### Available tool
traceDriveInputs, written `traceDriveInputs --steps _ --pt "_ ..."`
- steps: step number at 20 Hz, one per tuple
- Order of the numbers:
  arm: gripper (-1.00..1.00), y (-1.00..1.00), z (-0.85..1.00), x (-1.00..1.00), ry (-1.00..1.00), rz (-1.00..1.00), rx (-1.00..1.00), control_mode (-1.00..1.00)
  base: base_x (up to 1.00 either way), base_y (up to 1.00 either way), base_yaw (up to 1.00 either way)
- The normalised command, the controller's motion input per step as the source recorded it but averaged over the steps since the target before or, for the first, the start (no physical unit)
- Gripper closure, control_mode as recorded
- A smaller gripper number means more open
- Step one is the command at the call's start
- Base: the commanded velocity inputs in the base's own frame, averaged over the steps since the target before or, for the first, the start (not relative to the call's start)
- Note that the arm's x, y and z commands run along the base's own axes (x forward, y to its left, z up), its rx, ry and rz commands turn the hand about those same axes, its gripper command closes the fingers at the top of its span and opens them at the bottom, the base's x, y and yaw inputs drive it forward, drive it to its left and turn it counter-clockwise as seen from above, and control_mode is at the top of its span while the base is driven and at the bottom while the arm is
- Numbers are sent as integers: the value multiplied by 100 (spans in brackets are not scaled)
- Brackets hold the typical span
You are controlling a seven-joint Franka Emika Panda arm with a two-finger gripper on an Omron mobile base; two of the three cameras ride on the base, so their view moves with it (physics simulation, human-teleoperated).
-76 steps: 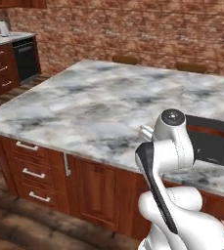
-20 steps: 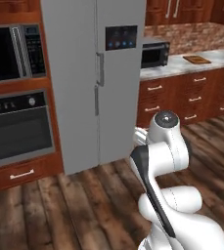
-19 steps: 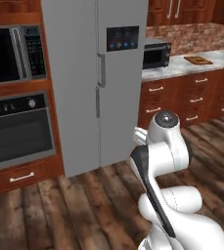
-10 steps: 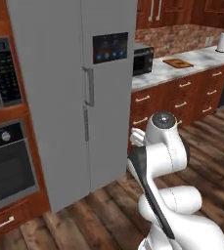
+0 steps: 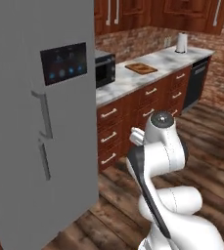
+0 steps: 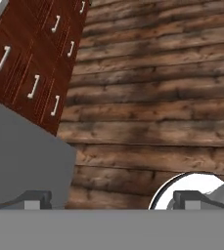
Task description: Move the cutting board and knife to the sink. Then move spray from the cabinet to the counter.
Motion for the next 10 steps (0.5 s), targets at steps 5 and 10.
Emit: traceDriveInputs --steps 5,10 --pt "-100 0 0 0 0 0 0 100 100 -100 -19" --pt "-100 0 0 0 0 0 0 100 100 -78 0"
